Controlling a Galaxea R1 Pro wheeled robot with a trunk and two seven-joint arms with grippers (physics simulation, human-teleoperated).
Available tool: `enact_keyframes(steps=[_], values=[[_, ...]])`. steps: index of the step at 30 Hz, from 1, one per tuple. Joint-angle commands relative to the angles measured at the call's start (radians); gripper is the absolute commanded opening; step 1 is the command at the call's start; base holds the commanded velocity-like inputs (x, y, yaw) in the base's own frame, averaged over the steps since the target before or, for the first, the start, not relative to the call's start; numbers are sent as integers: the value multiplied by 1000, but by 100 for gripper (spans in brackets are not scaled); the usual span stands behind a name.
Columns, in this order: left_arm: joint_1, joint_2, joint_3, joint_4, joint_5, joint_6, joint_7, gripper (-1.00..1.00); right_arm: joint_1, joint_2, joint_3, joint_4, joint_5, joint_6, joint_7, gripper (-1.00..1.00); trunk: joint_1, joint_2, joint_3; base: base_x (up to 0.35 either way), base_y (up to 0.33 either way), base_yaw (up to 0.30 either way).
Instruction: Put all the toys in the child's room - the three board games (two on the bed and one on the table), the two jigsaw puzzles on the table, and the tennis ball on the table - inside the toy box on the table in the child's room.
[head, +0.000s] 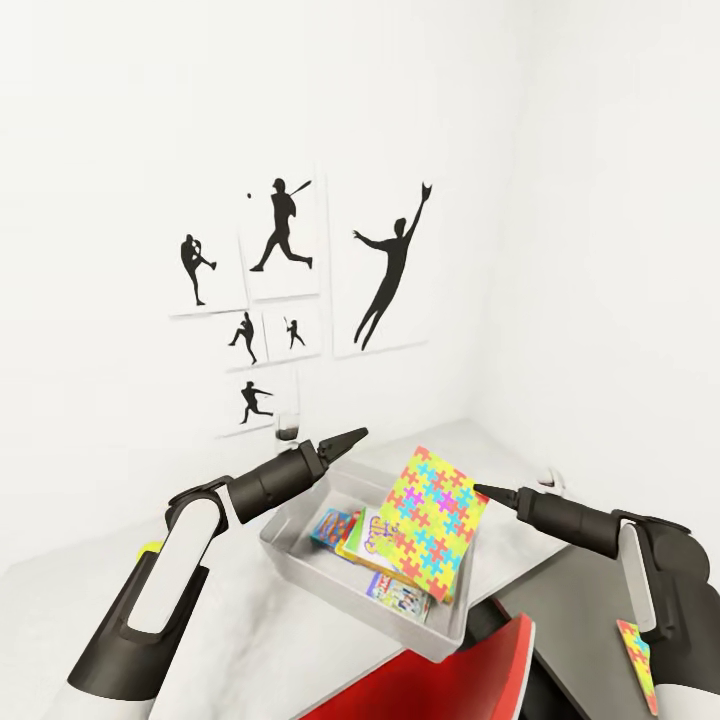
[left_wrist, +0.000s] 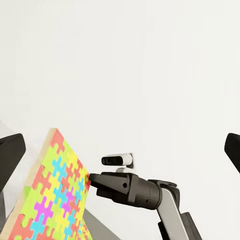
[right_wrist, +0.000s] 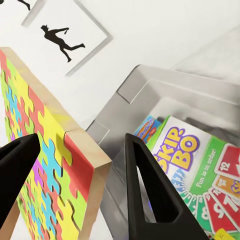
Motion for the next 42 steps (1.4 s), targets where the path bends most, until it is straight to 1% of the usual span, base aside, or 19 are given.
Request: enact_keyframes(steps=[1,23,26,29,31,32,36,38,41,42], values=[[-1,0,0,0,1,3,-2,100,-1,0,-1,0,-6,8,-2,-100,1,-2,-2,27,17,0],[-1,1,-3,0,0,3,-1,100,-2,7,3,1,0,8,-7,-100,1,-2,-2,4,3,-11],[-1,2,-2,-1,0,3,-1,100,-2,8,3,3,0,8,-8,-100,1,-2,-2,0,0,0],[1,11,3,-5,0,4,0,100,-5,8,4,10,0,8,-17,-100,1,-2,-2,0,0,0],[7,21,13,-7,0,5,-4,100,-8,9,5,19,0,8,-38,-100,1,-2,-2,0,0,0],[7,21,13,-7,0,5,-4,100,-8,9,5,19,0,8,-38,-100,1,-2,-2,0,0,0],[23,59,64,-10,6,9,-22,100,-21,14,12,61,0,8,-119,-100,1,-2,-2,0,0,0],[28,73,88,-11,9,13,-34,100,-42,18,34,97,-2,8,-171,-100,1,-2,-2,0,0,0],[33,87,111,-12,11,18,-48,100,-97,22,80,174,-5,8,-241,-100,1,-2,-2,0,0,0],[33,87,111,-12,11,18,-48,100,-97,22,80,174,-5,8,-241,-100,1,-2,-2,0,0,0]])
